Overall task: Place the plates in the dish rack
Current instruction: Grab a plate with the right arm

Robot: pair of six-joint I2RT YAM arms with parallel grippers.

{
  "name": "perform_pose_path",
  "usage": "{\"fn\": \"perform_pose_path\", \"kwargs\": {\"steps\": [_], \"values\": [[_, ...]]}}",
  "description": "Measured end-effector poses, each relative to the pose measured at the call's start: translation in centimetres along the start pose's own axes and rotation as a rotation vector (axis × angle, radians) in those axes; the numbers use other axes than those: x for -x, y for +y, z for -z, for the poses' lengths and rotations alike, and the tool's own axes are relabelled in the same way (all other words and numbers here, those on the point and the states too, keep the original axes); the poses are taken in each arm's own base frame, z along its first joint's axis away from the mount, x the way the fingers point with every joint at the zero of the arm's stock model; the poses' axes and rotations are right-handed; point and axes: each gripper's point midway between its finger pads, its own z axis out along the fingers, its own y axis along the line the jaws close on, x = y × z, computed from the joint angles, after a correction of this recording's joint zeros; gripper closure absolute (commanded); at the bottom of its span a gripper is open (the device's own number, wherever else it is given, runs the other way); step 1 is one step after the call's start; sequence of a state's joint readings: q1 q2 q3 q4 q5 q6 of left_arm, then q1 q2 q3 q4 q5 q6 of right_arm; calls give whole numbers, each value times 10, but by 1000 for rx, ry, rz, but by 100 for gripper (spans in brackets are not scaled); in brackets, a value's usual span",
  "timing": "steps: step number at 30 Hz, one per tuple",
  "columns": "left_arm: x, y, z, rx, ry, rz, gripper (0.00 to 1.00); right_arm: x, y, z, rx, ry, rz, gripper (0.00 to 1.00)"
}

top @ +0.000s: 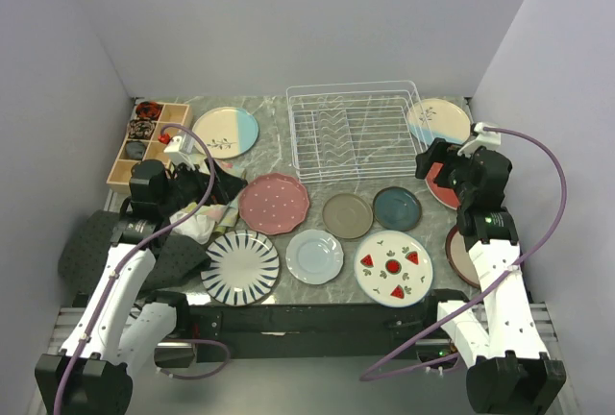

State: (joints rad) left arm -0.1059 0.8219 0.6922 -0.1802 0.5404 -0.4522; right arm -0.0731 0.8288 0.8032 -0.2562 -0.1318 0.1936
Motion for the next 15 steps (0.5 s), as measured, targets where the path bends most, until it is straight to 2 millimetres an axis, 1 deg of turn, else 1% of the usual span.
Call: {"fn": "perform_pose_path", "kwargs": {"steps": [5,11,14,15], "values": [[0,0,1,1,5,-4,3,1,1,0,2,-3,-1,0],[1,-1,0,-1,5,-5,3,5,6,2,26,-3,-1,0],[-1,0,-2,-1,18,3,3,3,11,2,60,5,13,0],[-1,1,-3,-1,22,5,3,2,16,4,91,9,26,0]]}}
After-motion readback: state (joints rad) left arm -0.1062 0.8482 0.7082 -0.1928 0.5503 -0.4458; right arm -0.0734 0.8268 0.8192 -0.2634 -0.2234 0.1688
